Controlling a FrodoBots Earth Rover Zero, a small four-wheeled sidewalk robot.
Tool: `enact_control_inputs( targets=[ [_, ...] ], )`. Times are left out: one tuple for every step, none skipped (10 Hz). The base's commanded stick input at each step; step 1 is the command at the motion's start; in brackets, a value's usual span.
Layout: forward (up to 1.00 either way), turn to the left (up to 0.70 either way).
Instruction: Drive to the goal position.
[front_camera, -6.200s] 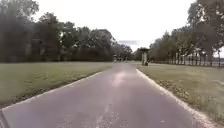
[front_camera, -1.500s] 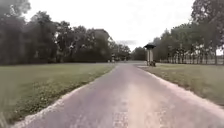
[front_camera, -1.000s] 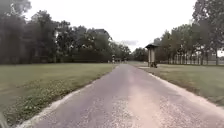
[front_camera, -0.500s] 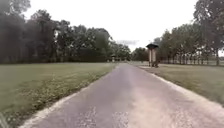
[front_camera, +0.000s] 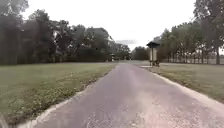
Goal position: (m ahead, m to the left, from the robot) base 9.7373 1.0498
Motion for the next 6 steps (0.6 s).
enact_control_inputs(
  targets=[
    [0.7,0.0],
    [0.7,0.0],
    [0.7,0.0],
    [0.7,0.0],
    [0.7,0.0],
    [0.7,0.0]
  ],
)
